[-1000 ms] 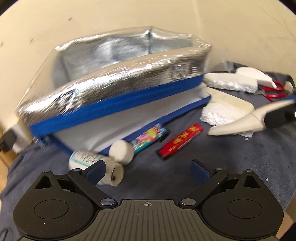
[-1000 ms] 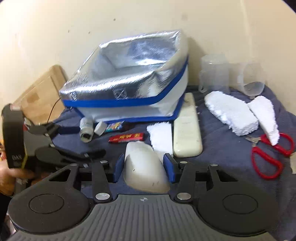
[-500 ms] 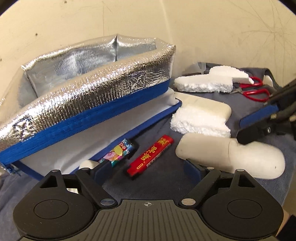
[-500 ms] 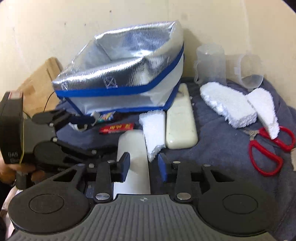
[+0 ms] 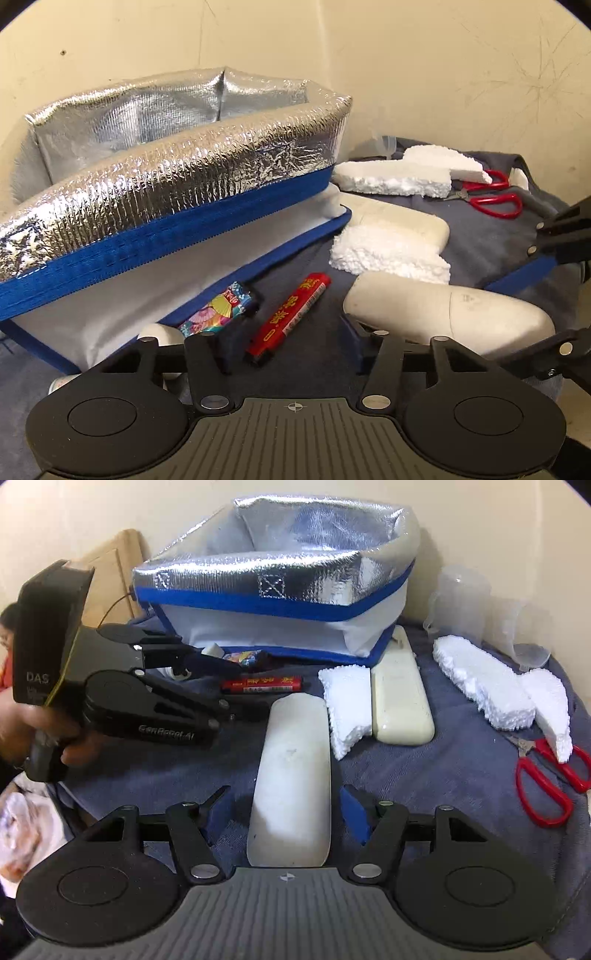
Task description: Organize rigid objects
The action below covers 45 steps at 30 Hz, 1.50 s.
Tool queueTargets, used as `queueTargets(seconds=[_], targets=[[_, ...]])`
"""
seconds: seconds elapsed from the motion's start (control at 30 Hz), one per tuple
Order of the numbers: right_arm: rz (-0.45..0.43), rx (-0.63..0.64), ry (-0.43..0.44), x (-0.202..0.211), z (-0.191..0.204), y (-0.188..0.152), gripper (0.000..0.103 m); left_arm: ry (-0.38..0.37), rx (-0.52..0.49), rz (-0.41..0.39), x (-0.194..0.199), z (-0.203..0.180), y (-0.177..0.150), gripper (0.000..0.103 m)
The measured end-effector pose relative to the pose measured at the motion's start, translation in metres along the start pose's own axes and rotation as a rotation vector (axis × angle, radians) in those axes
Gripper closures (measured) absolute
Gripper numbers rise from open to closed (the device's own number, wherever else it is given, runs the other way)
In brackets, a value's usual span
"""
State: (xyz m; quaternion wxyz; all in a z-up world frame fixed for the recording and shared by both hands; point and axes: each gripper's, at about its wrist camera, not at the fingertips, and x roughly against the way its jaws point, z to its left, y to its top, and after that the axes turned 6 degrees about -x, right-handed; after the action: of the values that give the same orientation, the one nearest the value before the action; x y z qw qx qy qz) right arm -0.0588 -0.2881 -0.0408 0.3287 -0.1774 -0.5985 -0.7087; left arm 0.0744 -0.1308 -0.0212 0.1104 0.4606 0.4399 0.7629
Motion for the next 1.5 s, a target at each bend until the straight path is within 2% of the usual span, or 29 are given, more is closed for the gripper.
queueTargets(seconds=[0.07,0.17,0.27,0.37,0.43,0.53,0.6,0.83,1.23,1.37,1.5], targets=[[-0.004,-0.034,0.012,0.0,-0.003,0.001,0.043,0.012,-0.013,0.002,0.002,-0.001,0.002,0.074],[-0.009,-0.049,0.014,-0.001,-0.006,0.002,0.045,0.016,-0.012,-0.002,0.006,-0.002,0.002,0.083],[-0.011,-0.038,0.007,-0.005,-0.003,0.003,0.045,0.03,0.004,0.003,0.004,-0.003,0.004,0.083],[-0.011,-0.004,-0.029,-0.01,0.005,0.005,0.047,0.078,-0.059,0.027,-0.004,-0.013,0.007,0.082],[-0.012,0.037,-0.08,-0.011,0.013,0.003,0.059,0.081,-0.053,0.022,-0.006,-0.014,0.008,0.083],[-0.02,0.043,-0.104,-0.01,0.017,0.001,0.06,0.074,-0.023,0.012,-0.005,-0.012,0.006,0.086],[-0.031,0.02,-0.096,-0.008,0.015,0.0,0.06,0.068,-0.005,0.011,-0.003,-0.011,0.005,0.089],[-0.06,-0.145,0.026,0.002,-0.008,0.004,0.06,0.06,0.056,0.003,0.014,-0.011,0.001,0.095],[-0.145,-0.147,0.04,0.035,0.007,0.019,0.06,0.082,0.085,-0.067,0.062,-0.011,0.007,0.095],[-0.155,-0.145,0.037,0.04,0.011,0.019,0.06,0.087,0.063,-0.026,0.059,-0.013,0.002,0.095],[-0.149,-0.15,0.041,0.035,0.012,0.016,0.06,0.086,0.086,0.034,0.043,-0.012,-0.014,0.095]])
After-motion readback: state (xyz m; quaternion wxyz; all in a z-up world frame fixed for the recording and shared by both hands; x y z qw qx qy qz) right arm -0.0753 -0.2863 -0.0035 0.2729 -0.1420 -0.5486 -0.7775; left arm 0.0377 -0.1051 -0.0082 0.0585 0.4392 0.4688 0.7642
